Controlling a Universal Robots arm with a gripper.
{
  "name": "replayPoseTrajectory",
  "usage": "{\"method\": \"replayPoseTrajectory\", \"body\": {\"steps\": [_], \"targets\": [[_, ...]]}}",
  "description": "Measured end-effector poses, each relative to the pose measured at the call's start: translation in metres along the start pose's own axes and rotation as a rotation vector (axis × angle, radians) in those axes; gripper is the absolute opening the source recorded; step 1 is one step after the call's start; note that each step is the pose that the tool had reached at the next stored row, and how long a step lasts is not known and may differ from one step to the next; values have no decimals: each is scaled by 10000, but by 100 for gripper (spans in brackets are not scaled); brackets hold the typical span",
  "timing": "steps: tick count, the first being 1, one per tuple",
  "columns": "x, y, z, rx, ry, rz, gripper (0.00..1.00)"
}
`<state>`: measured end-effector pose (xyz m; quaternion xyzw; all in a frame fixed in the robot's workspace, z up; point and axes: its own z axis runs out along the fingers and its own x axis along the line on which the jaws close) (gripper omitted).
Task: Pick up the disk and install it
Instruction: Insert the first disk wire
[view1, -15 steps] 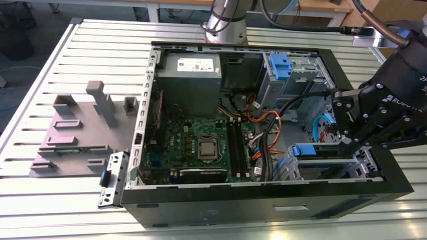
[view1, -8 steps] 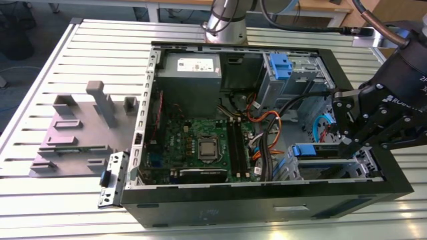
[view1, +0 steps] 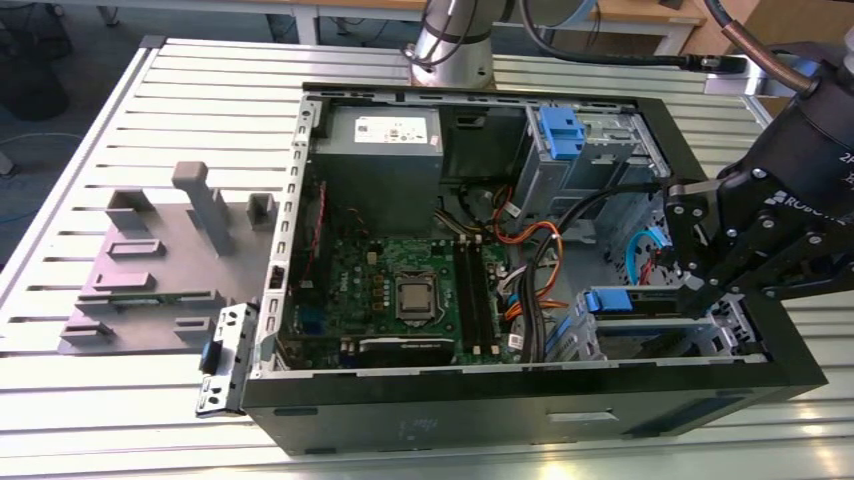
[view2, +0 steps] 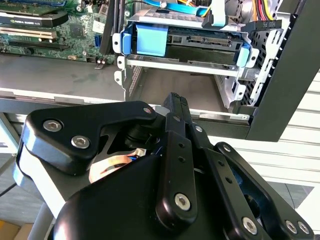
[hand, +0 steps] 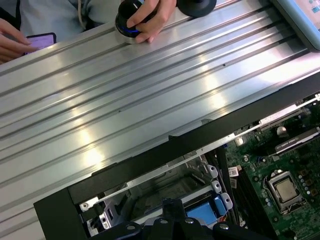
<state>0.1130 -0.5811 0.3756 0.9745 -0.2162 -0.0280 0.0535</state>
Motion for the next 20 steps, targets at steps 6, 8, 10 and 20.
{"method": "replayPoseTrajectory", "body": {"steps": [6,8,10,20], "targets": [[0,0,1,-28,14,-14,11],[0,0,1,-38,20,-18,11],[0,0,1,-48,24,-23,11],[0,0,3,-98,51,-45,11]]}}
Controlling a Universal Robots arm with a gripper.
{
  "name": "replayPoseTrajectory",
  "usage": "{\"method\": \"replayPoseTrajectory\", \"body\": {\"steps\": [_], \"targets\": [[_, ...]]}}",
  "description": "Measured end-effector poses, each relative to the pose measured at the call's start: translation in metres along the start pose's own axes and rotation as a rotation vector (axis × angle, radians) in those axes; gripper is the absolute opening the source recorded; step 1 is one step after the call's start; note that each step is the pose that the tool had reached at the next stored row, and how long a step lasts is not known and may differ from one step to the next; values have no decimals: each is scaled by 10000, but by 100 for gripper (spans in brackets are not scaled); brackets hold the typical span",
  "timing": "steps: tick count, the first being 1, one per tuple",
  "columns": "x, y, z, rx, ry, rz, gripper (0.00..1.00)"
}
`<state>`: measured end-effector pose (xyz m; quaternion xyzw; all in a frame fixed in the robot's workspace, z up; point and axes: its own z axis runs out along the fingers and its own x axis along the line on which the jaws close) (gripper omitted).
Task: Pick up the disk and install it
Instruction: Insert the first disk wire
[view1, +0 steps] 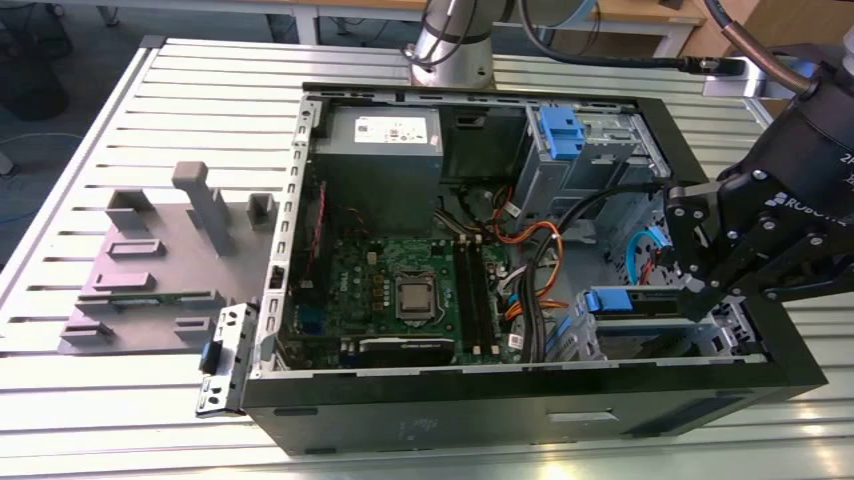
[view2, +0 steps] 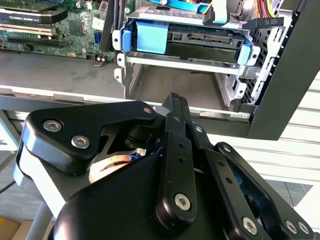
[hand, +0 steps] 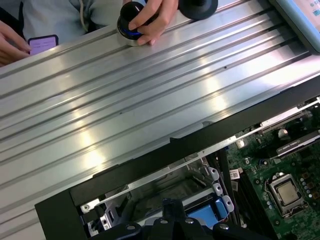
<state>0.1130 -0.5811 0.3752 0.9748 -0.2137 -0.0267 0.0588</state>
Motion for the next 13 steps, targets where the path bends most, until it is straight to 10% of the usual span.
{"method": "replayPoseTrajectory", "body": {"steps": [13], "targets": [[0,0,2,-70,35,-30,11]]}}
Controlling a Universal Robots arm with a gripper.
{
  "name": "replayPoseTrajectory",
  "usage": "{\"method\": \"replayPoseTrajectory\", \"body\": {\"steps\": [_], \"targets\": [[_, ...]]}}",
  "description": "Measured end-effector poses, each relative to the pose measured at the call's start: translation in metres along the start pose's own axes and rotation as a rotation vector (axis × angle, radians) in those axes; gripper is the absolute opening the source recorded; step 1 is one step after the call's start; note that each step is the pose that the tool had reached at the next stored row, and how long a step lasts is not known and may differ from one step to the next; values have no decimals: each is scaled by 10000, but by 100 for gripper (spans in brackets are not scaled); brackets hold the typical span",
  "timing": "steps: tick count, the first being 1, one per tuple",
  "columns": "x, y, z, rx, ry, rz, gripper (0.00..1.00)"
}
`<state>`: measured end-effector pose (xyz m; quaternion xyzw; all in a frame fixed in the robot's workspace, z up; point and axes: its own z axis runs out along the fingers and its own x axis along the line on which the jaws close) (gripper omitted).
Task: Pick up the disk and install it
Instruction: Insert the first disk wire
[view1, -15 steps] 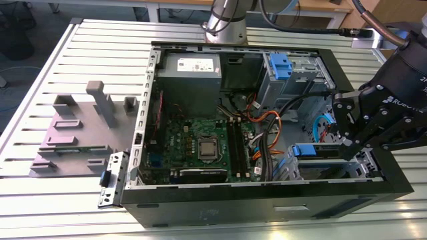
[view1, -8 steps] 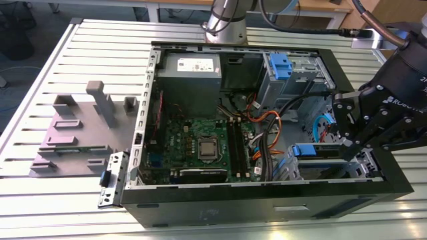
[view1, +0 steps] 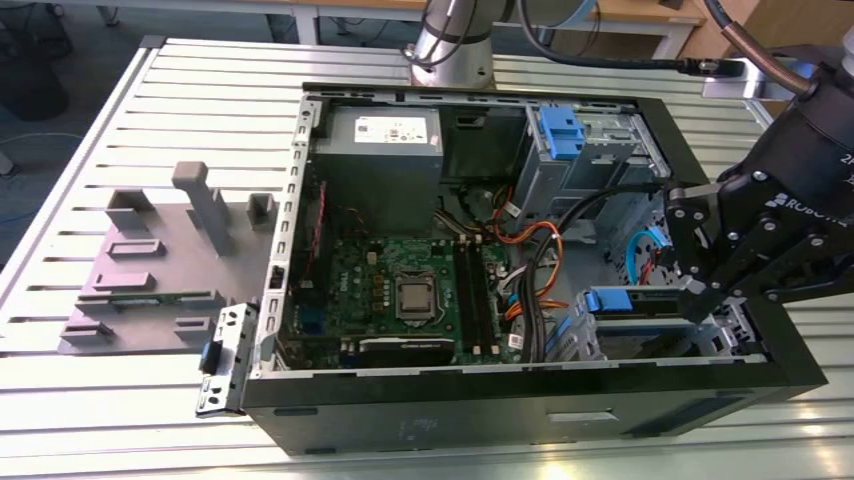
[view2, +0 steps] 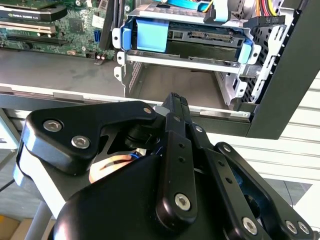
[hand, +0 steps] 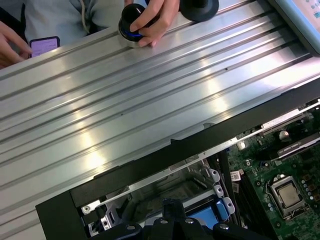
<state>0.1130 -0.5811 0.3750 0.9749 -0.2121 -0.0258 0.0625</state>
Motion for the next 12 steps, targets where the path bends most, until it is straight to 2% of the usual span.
{"method": "replayPoseTrajectory", "body": {"steps": [12], "targets": [[0,0,2,-67,34,-25,11]]}}
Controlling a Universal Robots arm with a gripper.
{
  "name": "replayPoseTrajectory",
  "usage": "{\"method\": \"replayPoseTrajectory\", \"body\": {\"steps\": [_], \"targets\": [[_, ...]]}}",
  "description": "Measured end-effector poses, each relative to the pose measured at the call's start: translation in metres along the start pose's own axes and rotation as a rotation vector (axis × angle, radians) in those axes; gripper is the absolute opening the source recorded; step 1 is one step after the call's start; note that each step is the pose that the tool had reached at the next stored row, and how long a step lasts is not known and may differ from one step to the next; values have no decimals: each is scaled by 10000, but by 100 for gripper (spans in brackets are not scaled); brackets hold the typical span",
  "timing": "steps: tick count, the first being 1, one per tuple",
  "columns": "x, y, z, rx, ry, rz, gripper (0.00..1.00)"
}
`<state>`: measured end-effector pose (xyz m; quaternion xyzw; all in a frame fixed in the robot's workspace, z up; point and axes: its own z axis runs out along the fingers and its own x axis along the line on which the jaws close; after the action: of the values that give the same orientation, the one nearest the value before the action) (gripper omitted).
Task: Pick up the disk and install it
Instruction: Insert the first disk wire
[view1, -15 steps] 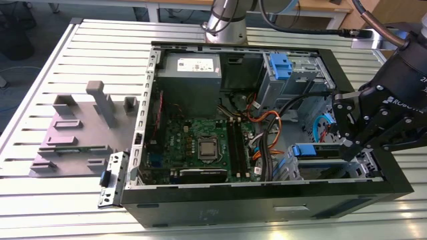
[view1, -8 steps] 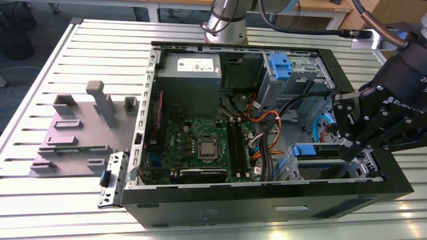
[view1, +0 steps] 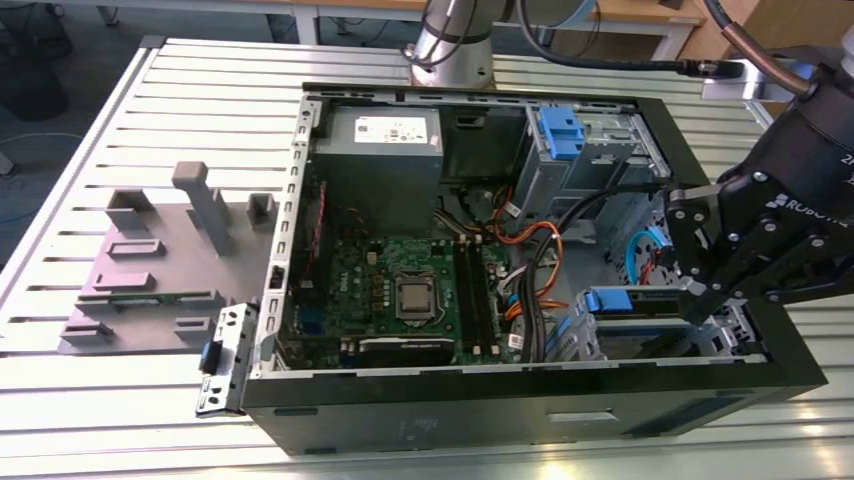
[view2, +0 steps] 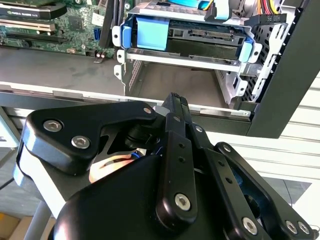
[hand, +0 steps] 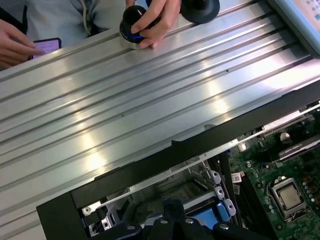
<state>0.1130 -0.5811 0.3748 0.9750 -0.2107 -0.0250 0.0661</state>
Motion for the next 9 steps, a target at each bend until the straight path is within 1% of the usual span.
{"method": "replayPoseTrajectory", "body": {"steps": [9], "targets": [[0,0,1,-53,27,-18,11]]}}
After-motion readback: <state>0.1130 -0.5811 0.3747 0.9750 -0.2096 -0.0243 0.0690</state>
